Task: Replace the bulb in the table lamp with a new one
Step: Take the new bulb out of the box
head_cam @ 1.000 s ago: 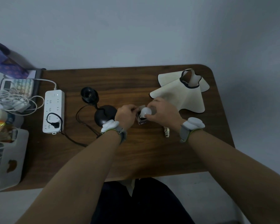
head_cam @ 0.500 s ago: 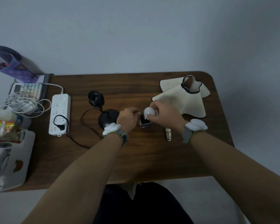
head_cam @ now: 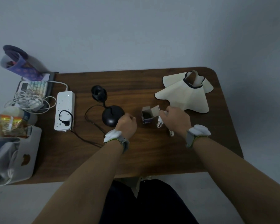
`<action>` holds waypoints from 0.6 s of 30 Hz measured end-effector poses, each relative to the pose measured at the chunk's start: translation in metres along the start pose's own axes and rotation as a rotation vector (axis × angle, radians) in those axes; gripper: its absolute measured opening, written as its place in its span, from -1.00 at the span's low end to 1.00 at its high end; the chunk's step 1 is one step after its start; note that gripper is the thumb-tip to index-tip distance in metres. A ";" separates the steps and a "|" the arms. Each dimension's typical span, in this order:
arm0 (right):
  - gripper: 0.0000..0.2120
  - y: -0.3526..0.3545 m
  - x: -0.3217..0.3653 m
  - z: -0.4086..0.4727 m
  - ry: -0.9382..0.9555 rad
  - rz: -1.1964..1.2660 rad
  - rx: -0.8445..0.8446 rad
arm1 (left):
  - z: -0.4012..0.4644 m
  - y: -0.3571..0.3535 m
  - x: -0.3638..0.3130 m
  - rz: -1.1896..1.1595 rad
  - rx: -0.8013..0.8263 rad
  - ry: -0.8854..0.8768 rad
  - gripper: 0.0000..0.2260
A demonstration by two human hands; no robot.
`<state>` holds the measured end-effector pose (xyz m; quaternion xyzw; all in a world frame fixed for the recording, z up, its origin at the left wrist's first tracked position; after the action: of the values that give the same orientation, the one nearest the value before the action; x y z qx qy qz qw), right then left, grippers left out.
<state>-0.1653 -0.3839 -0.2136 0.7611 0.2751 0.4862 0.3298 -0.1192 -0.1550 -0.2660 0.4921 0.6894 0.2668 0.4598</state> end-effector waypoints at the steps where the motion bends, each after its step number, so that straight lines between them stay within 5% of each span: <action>1: -0.59 -0.003 -0.004 -0.002 -0.037 -0.006 0.034 | -0.004 -0.002 0.001 -0.001 0.031 -0.001 -0.74; 11: -0.56 -0.040 -0.020 -0.019 -0.176 0.072 0.336 | -0.038 -0.051 -0.003 -0.078 0.402 -0.167 -0.57; 18: -0.57 -0.049 -0.024 -0.025 -0.173 0.161 0.377 | -0.041 -0.070 0.000 -0.119 0.360 -0.202 -0.47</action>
<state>-0.2018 -0.3648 -0.2570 0.8678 0.2700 0.3836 0.1639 -0.1866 -0.1777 -0.3054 0.5492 0.7041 0.0611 0.4460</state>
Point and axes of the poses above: each hand's wrist, its own z-axis towards the middle knuckle, its own y-axis out of the back of the hand, x = y × z, the point moved 1 cm from there along z, towards the middle knuckle, and after that the axes turned 12 degrees about z, right-handed, at the moved point
